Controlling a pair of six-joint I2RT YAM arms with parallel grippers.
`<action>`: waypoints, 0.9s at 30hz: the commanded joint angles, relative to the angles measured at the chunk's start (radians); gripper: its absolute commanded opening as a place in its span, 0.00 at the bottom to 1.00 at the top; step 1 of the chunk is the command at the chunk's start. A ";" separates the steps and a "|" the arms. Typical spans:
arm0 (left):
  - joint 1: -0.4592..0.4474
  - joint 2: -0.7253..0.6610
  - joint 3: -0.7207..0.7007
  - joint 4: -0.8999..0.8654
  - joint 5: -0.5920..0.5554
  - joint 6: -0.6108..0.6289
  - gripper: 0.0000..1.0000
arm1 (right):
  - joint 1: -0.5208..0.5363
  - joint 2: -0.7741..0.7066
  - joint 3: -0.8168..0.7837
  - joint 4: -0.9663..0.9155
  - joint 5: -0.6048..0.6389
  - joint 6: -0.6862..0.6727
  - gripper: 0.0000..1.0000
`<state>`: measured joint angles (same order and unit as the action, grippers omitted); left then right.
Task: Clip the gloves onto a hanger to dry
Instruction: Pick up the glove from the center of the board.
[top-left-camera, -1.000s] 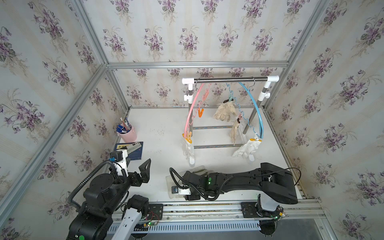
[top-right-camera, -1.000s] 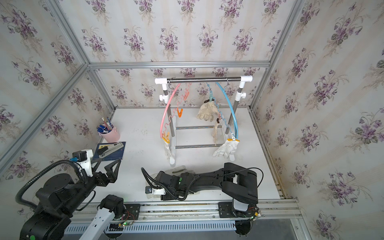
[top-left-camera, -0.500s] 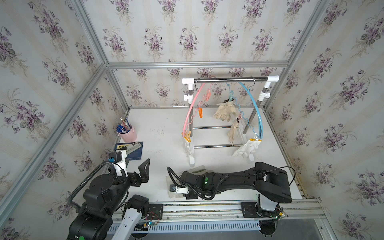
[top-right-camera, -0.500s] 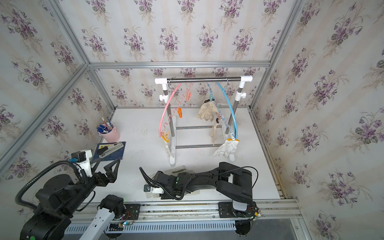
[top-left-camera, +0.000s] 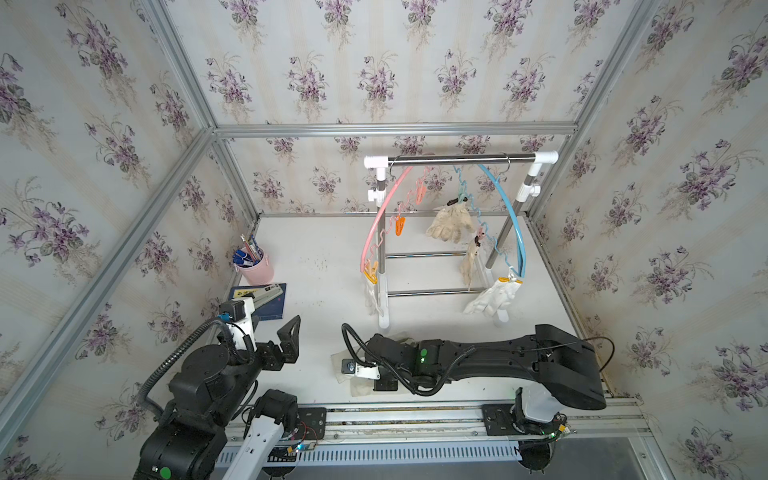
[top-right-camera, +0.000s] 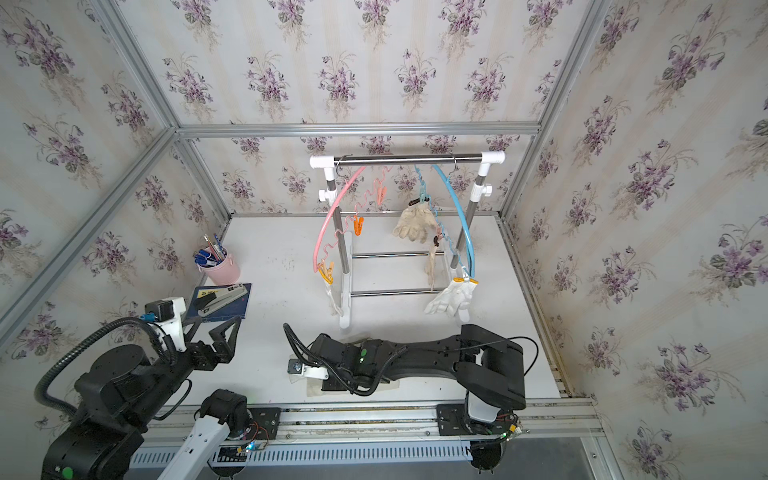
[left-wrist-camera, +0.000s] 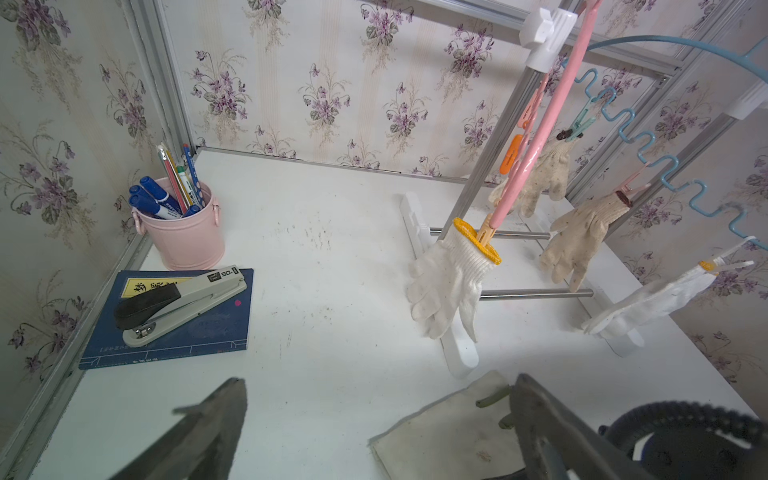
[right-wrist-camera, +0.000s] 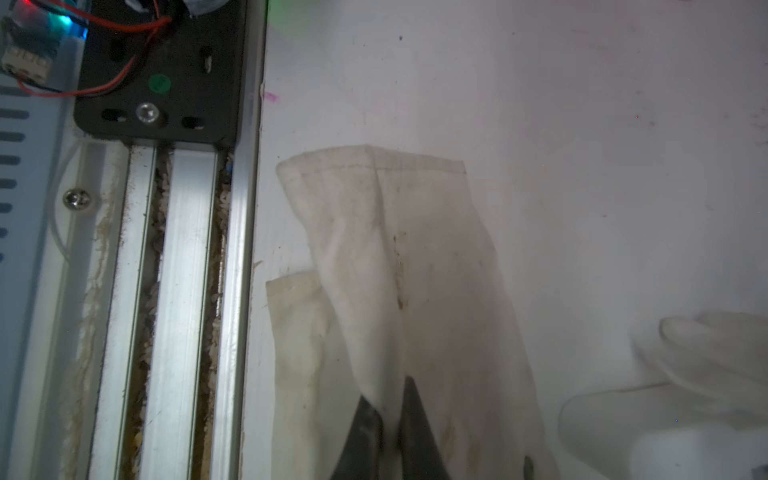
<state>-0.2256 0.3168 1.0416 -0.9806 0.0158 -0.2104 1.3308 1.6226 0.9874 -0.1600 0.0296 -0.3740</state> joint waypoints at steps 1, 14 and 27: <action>0.001 0.015 0.003 0.058 0.048 0.025 1.00 | -0.049 -0.086 0.032 -0.038 -0.033 -0.002 0.00; 0.001 0.111 -0.033 0.264 0.459 0.329 1.00 | -0.482 -0.404 0.149 -0.266 -0.732 -0.035 0.00; 0.001 0.045 -0.365 0.667 0.956 0.435 0.86 | -0.584 -0.386 0.260 -0.297 -1.043 -0.004 0.00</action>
<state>-0.2256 0.3706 0.7094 -0.5220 0.8173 0.2573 0.7498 1.2343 1.2194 -0.4690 -0.8719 -0.3912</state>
